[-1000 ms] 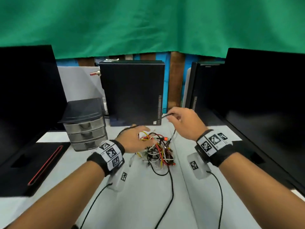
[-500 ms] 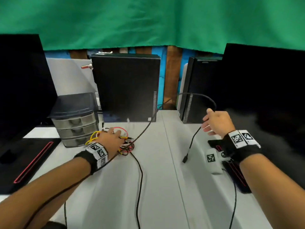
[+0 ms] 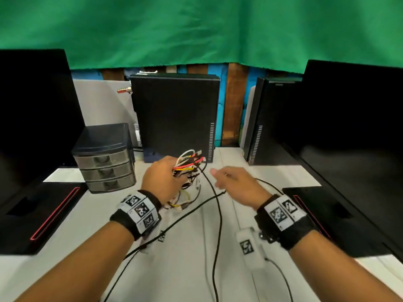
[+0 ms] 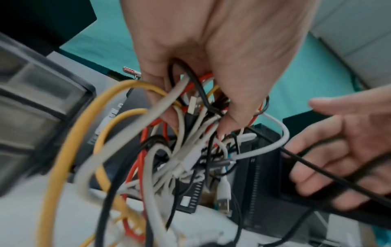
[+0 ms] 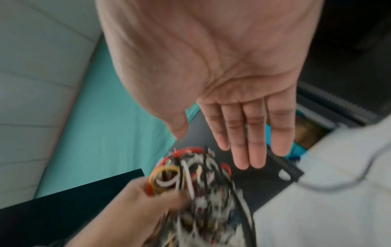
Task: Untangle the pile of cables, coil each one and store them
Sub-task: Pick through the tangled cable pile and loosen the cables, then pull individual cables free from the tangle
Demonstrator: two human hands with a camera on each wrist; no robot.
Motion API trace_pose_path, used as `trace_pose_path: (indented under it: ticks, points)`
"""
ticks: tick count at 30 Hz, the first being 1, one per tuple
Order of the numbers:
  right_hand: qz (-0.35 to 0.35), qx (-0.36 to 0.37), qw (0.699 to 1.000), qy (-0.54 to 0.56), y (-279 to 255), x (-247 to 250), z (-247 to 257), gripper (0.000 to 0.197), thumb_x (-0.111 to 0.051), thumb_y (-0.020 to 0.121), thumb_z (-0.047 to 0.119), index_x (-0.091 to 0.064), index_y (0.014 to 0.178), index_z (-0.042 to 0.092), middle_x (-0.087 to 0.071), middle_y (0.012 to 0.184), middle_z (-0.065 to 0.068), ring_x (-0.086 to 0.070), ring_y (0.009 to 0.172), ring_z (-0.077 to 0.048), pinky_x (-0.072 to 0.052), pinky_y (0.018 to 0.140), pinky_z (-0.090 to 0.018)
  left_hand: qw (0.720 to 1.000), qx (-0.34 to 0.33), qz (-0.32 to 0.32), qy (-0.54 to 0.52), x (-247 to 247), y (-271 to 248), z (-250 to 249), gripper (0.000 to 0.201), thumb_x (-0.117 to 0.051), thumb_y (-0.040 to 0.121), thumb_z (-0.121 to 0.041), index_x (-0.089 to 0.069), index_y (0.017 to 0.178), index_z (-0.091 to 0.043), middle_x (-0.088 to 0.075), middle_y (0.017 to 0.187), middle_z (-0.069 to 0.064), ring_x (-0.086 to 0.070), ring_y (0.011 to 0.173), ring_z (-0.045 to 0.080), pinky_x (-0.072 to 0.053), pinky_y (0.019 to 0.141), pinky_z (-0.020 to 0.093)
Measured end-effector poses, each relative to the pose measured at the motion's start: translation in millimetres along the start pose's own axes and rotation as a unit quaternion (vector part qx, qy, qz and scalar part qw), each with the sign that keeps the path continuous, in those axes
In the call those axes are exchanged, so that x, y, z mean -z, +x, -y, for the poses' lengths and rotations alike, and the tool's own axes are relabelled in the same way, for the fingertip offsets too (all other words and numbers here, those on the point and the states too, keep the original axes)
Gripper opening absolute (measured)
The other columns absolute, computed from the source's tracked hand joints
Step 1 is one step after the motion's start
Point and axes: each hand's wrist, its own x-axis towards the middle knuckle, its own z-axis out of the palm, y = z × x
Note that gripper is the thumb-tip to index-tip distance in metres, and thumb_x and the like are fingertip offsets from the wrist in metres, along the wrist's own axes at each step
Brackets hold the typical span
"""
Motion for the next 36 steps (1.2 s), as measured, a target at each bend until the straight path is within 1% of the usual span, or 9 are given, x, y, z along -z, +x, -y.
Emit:
trace_pose_path:
  ticks: [6, 9, 12, 14, 20, 24, 28, 32, 36]
  points:
    - [0.08, -0.037, 0.993, 0.074, -16, -18, -29, 0.026, -0.059, 0.101, 0.025, -0.07, 0.085, 0.007, -0.062, 0.061, -0.001, -0.057, 0.052, -0.008, -0.046, 0.058, -0.018, 0.979, 0.073, -0.054, -0.182, -14, -18, -1, 0.014, -0.075, 0.082, -0.02, -0.071, 0.096, -0.024, -0.071, 0.09, -0.005, -0.066, 0.083, 0.013, -0.055, 0.078, 0.031]
    - [-0.033, -0.05, 0.989, -0.135, 13, 28, -48, 0.024, -0.056, 0.1, 0.024, -0.068, 0.081, 0.016, -0.064, 0.071, 0.002, -0.066, 0.072, -0.018, -0.046, 0.061, -0.024, 0.98, 0.085, -0.033, -0.176, -17, -19, 5, 0.007, -0.073, 0.083, -0.02, -0.069, 0.082, -0.026, -0.068, 0.076, -0.008, -0.063, 0.071, 0.01, -0.051, 0.068, 0.028]
    - [-0.185, -0.034, 0.881, -0.434, 46, 77, -49, 0.013, -0.055, 0.096, 0.025, -0.064, 0.1, 0.017, -0.066, 0.096, -0.009, -0.064, 0.096, -0.033, -0.05, 0.075, -0.035, 0.977, 0.111, -0.045, -0.178, -19, -16, 5, 0.006, -0.072, 0.085, -0.021, -0.069, 0.08, -0.02, -0.067, 0.073, -0.004, -0.062, 0.069, 0.014, -0.048, 0.064, 0.027]
    - [-0.16, -0.049, 0.874, -0.457, 58, 90, -45, 0.03, -0.06, 0.094, 0.035, -0.06, 0.119, 0.019, -0.064, 0.114, -0.009, -0.059, 0.109, -0.031, -0.051, 0.088, -0.041, 0.971, 0.123, -0.065, -0.194, -19, -13, 5, 0.011, -0.072, 0.086, -0.02, -0.066, 0.076, -0.022, -0.067, 0.073, -0.004, -0.062, 0.069, 0.013, -0.046, 0.062, 0.024]
    - [-0.019, 0.058, 0.975, -0.215, 21, 33, -24, 0.066, -0.063, 0.092, 0.054, -0.041, 0.148, 0.029, -0.046, 0.146, 0.012, -0.043, 0.134, -0.012, -0.036, 0.116, -0.042, 0.964, 0.055, -0.067, -0.25, -27, -29, 2, 0.023, -0.075, 0.085, -0.012, -0.07, 0.101, -0.028, -0.07, 0.097, -0.011, -0.064, 0.088, -0.004, -0.047, 0.08, 0.007]
    - [0.063, 0.076, 0.995, 0.015, -9, -21, -48, 0.026, -0.053, 0.103, 0.035, -0.065, 0.117, 0.017, -0.07, 0.112, 0.002, -0.063, 0.104, -0.008, -0.05, 0.098, -0.035, 0.971, -0.008, -0.032, -0.236, -41, -49, -1, 0.036, -0.073, 0.082, -0.012, -0.071, 0.115, -0.026, -0.067, 0.111, -0.013, -0.06, 0.108, 0.012, -0.043, 0.094, 0.015]
    - [0.03, 0.054, 0.98, 0.189, -30, -44, -71, 0.024, -0.049, 0.104, 0.01, -0.068, 0.093, -0.001, -0.074, 0.089, -0.01, -0.07, 0.086, -0.02, -0.056, 0.084, -0.031, 0.957, -0.06, 0.086, -0.271, -41, -63, -12, 0.041, -0.076, 0.073, -0.013, -0.062, 0.107, -0.032, -0.062, 0.113, -0.018, -0.059, 0.11, 0.01, -0.045, 0.094, 0.016]
    - [-0.002, 0.049, 0.976, 0.211, -45, -38, -85, 0.024, -0.053, 0.099, 0.025, -0.065, 0.078, 0.023, -0.068, 0.088, -0.005, -0.059, 0.088, -0.012, -0.046, 0.087, -0.033, 0.922, 0.052, 0.08, -0.376, -28, -62, -14, 0.034, -0.071, 0.082, -0.023, -0.059, 0.112, -0.032, -0.061, 0.115, -0.021, -0.058, 0.113, 0.003, -0.046, 0.095, 0.025]
    - [0.011, 0.059, 0.971, 0.231, -48, -37, -85, 0.025, -0.052, 0.096, 0.031, -0.063, 0.074, 0.035, -0.069, 0.092, 0.008, -0.06, 0.093, -0.009, -0.048, 0.092, -0.032, 0.868, 0.337, 0.043, -0.363, -22, -69, -8, 0.045, -0.061, 0.089, -0.056, -0.05, 0.122, -0.028, -0.056, 0.124, 0.003, -0.055, 0.109, 0.021, -0.043, 0.092, 0.039]
